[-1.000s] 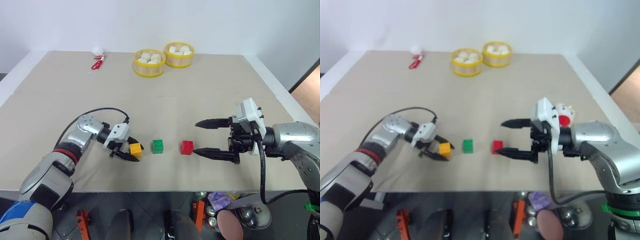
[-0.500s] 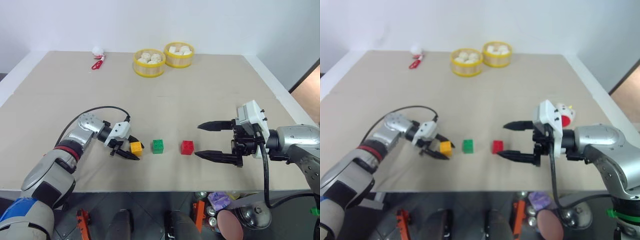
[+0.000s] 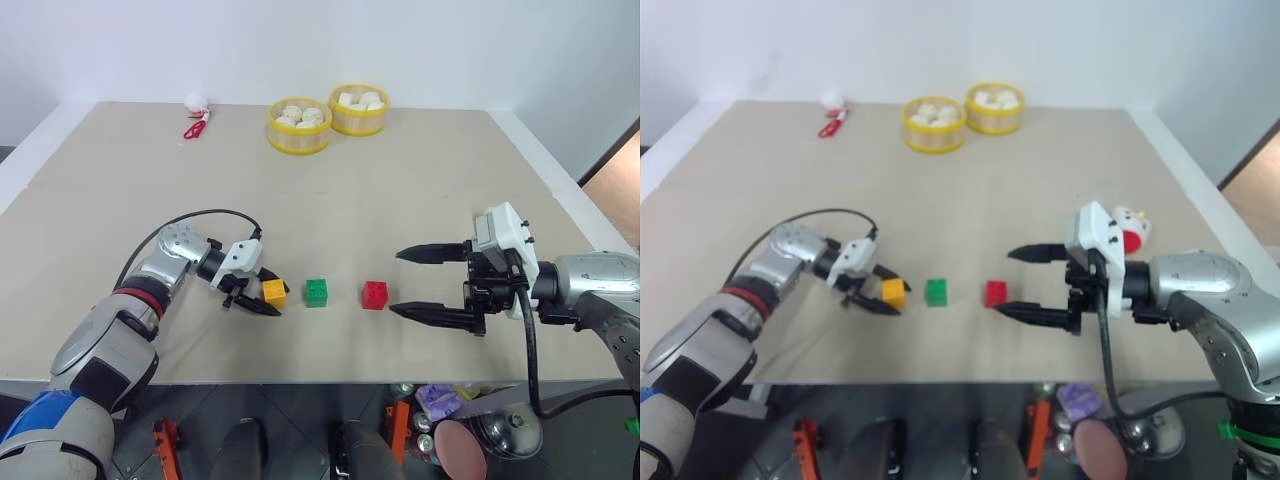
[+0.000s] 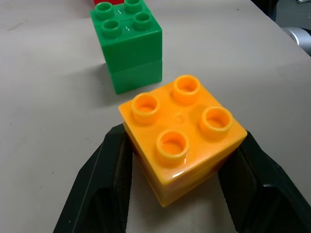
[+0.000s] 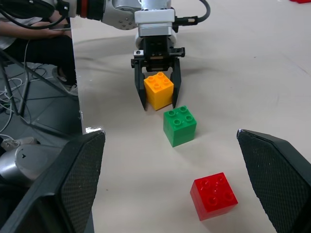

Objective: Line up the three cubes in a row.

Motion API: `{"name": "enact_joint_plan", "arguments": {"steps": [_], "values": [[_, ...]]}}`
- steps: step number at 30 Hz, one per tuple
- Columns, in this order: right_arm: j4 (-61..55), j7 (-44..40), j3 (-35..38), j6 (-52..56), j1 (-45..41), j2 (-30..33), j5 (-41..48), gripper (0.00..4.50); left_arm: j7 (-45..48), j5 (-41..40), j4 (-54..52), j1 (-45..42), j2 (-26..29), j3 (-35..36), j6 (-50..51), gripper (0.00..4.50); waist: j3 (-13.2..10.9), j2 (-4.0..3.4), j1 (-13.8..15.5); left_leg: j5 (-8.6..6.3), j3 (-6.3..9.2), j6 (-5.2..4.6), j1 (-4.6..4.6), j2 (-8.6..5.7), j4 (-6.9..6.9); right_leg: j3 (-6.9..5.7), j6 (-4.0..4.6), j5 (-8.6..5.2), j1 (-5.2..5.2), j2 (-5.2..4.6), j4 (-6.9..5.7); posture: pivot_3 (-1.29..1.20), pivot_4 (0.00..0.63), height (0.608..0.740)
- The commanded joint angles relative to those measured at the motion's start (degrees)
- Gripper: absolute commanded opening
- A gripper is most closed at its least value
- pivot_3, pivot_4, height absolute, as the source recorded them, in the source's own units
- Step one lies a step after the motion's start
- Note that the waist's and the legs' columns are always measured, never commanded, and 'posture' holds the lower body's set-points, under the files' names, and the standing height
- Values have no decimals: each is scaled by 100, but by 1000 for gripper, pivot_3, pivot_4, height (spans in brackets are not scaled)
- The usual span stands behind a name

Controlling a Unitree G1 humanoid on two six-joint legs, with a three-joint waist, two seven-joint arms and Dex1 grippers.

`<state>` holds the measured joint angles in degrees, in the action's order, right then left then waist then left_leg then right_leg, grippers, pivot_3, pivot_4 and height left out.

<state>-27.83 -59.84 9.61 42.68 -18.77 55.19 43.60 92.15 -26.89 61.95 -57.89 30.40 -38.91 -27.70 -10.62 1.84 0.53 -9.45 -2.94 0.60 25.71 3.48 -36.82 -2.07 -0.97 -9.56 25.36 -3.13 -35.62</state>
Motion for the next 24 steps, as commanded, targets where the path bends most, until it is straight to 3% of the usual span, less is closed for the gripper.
{"name": "enact_joint_plan", "arguments": {"steps": [1, 17, 19, 24], "values": [[-121, -3, 244, -37, -39, 122, 83, 4500, 35, -11, -10, -144, 86, 125, -106, 1902, 0, 0, 0, 0, 0, 0, 0, 0, 0, 0, 0, 0, 0, 0, 0, 0, 150, 740], [-36, -2, 150, -97, -113, 105, 14, 4500, 35, -91, -175, -1, 265, -11, -75, 1902, 0, 0, 0, 0, 0, 0, 0, 0, -1, -1, 0, 0, 0, 0, 0, 0, 150, 740], [-32, -4, 151, -101, -117, 110, 8, 4500, 35, -112, -202, 11, 260, -42, -36, 2905, 0, 0, 0, 0, 1, 0, 0, 0, -1, -1, 0, 0, 0, 0, 0, 0, 150, 740], [-7, -6, 156, -116, -133, 121, -14, 4500, 35, -122, -196, 22, 218, -5, -16, 4468, 0, 0, 0, 0, 0, 0, 0, 0, -1, 0, 0, 0, 0, 0, 0, 0, 150, 740]]}}
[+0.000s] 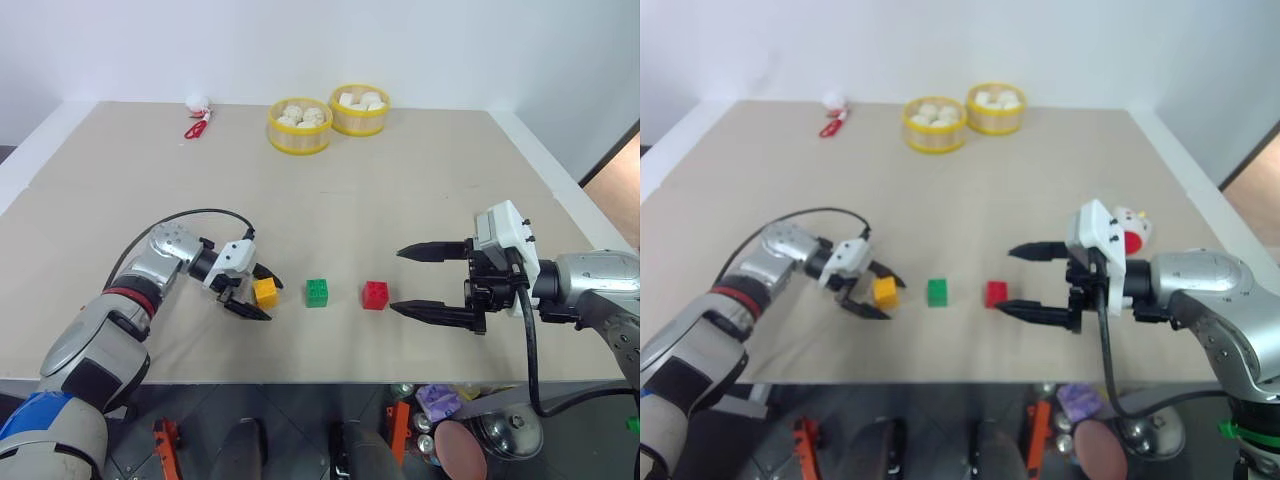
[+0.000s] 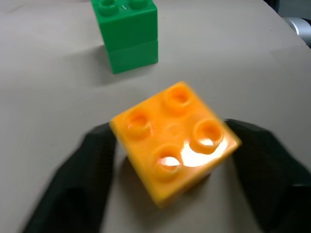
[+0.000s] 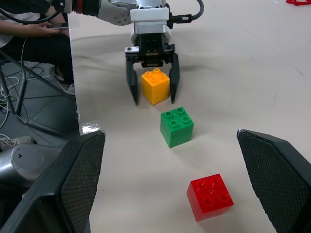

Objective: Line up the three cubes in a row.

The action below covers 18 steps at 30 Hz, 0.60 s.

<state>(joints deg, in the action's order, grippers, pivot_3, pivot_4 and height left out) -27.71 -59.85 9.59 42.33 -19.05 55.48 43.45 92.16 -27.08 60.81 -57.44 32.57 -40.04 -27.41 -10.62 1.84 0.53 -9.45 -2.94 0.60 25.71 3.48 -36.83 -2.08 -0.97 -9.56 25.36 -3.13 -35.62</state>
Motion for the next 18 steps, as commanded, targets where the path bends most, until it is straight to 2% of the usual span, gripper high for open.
{"name": "enact_joint_plan", "arguments": {"steps": [1, 18], "values": [[-13, -7, 157, -86, -103, 94, -6, 4500, 34, -88, -57, -22, -21, 165, -96, 4468, 0, 0, 0, 0, 0, 0, 0, 0, 0, 0, 0, 0, 0, 0, 0, 0, 150, 740], [226, -118, -120, -243, -411, -58, -135, 4500, 34, 109, -18, 57, 122, 593, -233, 4468, 0, 0, -1, 0, 0, 0, 0, 0, -2, 0, 0, 0, 0, 0, 0, 0, 150, 740]]}}
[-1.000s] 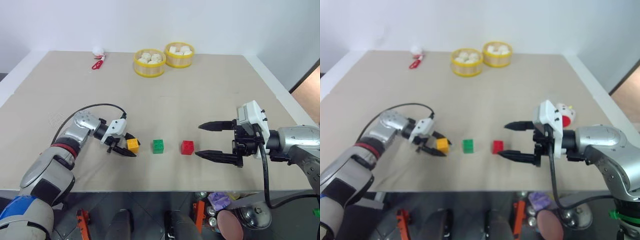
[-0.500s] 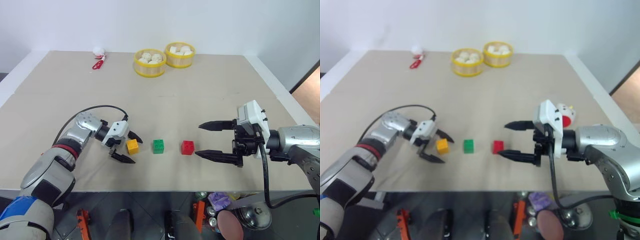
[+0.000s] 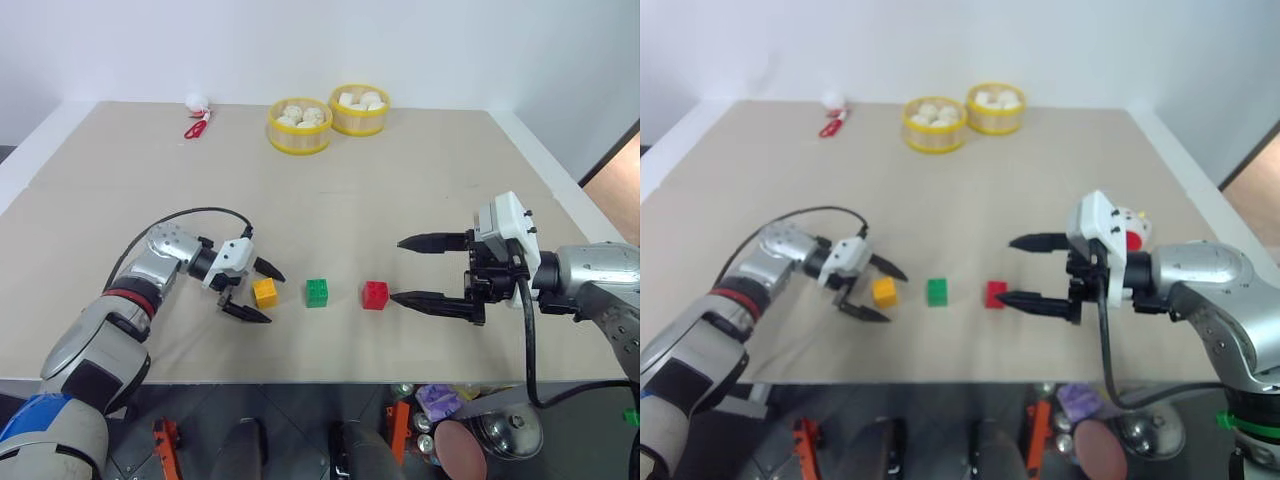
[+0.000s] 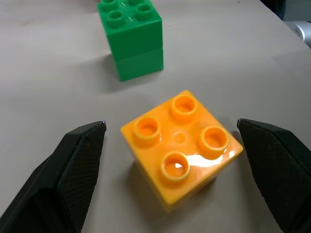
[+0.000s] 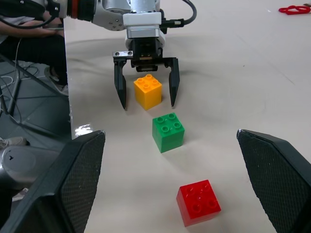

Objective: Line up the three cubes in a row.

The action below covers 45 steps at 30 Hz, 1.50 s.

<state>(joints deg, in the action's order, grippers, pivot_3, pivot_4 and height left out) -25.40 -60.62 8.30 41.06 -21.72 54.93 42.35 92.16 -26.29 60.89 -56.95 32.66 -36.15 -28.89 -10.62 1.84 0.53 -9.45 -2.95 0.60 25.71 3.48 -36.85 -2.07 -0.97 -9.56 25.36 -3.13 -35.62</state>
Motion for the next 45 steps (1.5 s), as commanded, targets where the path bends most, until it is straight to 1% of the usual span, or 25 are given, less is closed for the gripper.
{"name": "enact_joint_plan", "arguments": {"steps": [1, 12, 20, 22, 25, 29, 31, 33, 35, 37, 39, 42, 45], "values": [[19, -52, -15, -134, -168, -15, -39, 4500, 34, 45, -47, 29, 159, 215, -67, 4468, 0, 0, 0, 0, 0, 0, 0, 0, 0, 0, 0, 0, 0, 0, 0, 0, 150, 740], [144, -103, -159, -270, -304, -133, -145, 4500, 34, -242, -780, 362, 497, 346, 460, 4468, 0, 0, -1, 0, 0, 0, 1, 1, 0, -1, 0, 0, 1, 0, -2, 0, 150, 740], [215, -159, -231, -335, -399, -207, -218, 4500, 34, 179, -383, 258, 644, 779, 266, 4468, 0, 0, -1, 0, 0, 0, 0, 3, -2, -2, 0, 0, 2, 2, -4, 0, 150, 740], [244, -186, -247, -346, -438, -205, -227, 4500, 34, 284, -219, 217, 669, 1026, 305, 4468, 0, 0, -1, 0, 0, 0, 0, 3, -1, -2, 0, 0, 2, 2, -4, 0, 150, 740], [292, -230, -235, -343, -507, -195, -210, 4500, 34, 305, -271, 277, 875, 1244, 616, 4468, 0, 0, -2, 0, -1, 0, 0, 4, -2, -2, 0, 0, 3, 2, -4, 0, 150, 740], [384, -287, -272, -379, -629, -205, -244, 4500, 34, 34, -1157, 779, 1546, 1102, 1238, 4468, 0, -1, -20, -1, -4, 1, -3, 8, 4, -1, 2, -1, 5, 2, -7, 0, 150, 740], [456, -307, -303, -415, -689, -219, -287, 4500, 34, 0, -1355, 901, 1720, 1201, 1447, 4468, 0, -1, -18, -1, -3, 2, -5, 9, 8, -2, 6, -3, 6, 2, -8, 0, 150, 740], [590, -190, -315, -592, -774, -298, -488, 4500, -65, 45, -1462, 1035, 1751, 1734, 1572, 4468, 0, -1, -3, -1, -2, 1, -5, 10, 7, -5, 11, -6, 8, 2, -14, 0, 150, 740], [832, 197, -282, -728, -893, -474, -774, 4500, -762, -103, -1869, 1317, 1661, 2373, 1823, 4468, 0, -1, -2, -1, -1, 1, -4, 12, 5, -12, 11, -7, 7, 1, -16, 0, 150, 740], [1053, 682, -196, -862, -969, -699, -1057, 4500, -1849, -236, -2420, 1622, 1415, 2966, 2237, 4468, 1, 0, 1, -1, -4, 1, -5, 14, 2, -13, 11, -6, 7, -4, -19, 0, 150, 740], [1244, 1152, -115, -701, -927, -859, -1207, 4500, -3314, -388, -3202, 2025, 1026, 3595, 2844, 4468, 1, -1, 6, 0, -5, 1, -5, 12, -2, -15, 11, -6, 5, -10, -25, 0, 150, 740], [1252, 1896, 113, -666, -640, -1234, -1364, 4500, -5108, -782, -4547, 2773, 372, 4420, 3829, 4468, 4, 3, -3, 0, -15, 1, -9, 6, -3, -4, -1, -11, 3, -19, -36, 0, 150, 740], [1203, 2701, 337, -687, -326, -1676, -1597, 4500, -6649, -954, -5879, 3536, -276, 4864, 4677, 4468, 5, 6, -12, -3, -16, 5, -17, 4, 5, 3, -32, -6, 1, -14, -43, 0, 150, 740]]}}
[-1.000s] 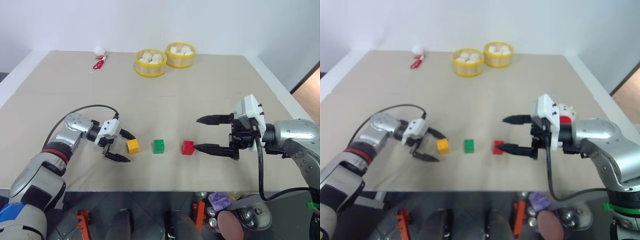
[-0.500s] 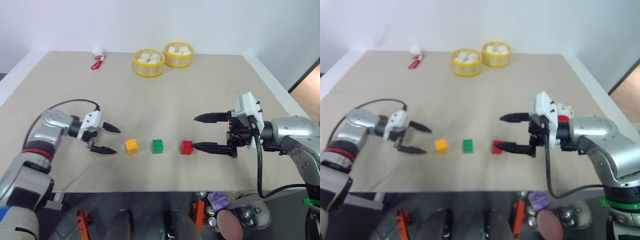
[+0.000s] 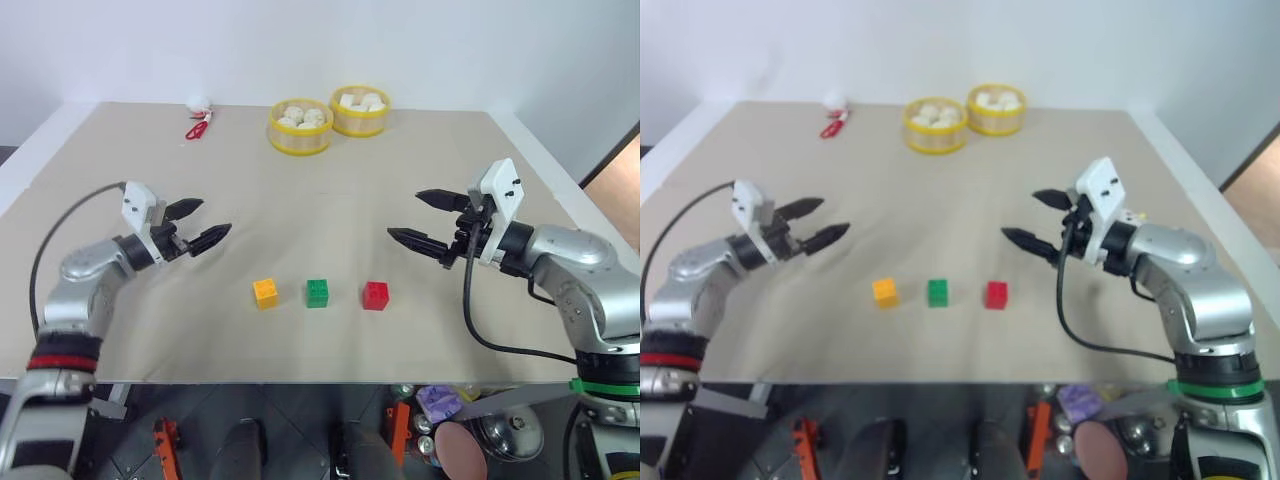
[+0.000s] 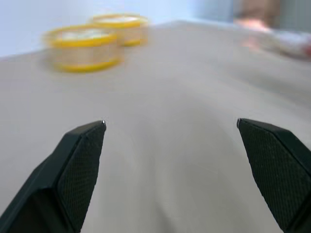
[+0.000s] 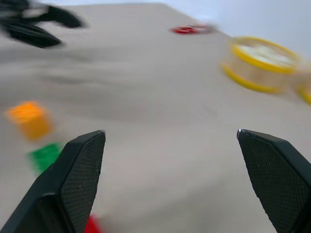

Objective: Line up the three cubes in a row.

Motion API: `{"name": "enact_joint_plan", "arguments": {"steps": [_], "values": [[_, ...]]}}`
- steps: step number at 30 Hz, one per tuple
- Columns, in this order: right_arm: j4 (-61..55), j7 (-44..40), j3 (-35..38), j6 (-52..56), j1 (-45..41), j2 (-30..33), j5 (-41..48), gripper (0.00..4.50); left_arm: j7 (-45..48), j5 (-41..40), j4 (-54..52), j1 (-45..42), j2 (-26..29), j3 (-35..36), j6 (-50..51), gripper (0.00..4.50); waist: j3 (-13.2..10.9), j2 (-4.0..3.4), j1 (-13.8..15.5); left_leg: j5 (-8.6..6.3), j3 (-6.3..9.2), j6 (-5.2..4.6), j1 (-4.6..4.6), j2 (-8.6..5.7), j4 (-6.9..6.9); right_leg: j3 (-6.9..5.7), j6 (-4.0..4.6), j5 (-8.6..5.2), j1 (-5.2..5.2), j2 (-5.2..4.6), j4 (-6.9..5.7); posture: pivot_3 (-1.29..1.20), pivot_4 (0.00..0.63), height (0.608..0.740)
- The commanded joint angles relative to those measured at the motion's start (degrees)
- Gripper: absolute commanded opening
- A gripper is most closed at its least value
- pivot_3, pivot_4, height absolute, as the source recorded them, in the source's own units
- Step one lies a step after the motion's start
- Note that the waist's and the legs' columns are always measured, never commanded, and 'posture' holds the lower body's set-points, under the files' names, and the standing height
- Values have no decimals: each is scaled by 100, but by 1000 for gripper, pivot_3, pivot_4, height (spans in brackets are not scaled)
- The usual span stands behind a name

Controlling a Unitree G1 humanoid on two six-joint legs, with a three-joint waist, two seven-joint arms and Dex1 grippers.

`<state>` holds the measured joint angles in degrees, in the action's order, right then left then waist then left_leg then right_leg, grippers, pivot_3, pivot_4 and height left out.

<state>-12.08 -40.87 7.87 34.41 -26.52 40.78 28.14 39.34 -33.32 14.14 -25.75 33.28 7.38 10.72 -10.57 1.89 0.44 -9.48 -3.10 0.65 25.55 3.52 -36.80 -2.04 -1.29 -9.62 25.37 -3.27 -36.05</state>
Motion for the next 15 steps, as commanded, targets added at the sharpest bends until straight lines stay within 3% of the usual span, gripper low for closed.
{"name": "enact_joint_plan", "arguments": {"steps": [1, 6, 15], "values": [[-126, 996, 458, -20, 232, -411, -245, 4500, -1743, -241, -1563, 630, -546, 604, 841, 4468, 0, 0, -8, 0, 1, 0, -3, 1, 5, 1, -1, 0, 1, 3, -2, 0, 150, 740], [128, 2105, 725, -291, 492, -1085, -698, 4500, -2744, -148, -2492, 1254, -1175, 751, 1326, 4468, 0, 0, 1, 3, 13, 1, -33, 5, 12, 4, 33, -9, -10, 24, -9, 0, 150, 740], [662, 2793, 514, -810, 593, -1788, -1277, 4500, -3428, 598, -2452, 1200, -1591, 504, 1445, 4468, 1, 0, -4, 6, 14, 7, -48, 1, 10, 11, 40, 18, -14, 25, -7, 0, 150, 740]]}}
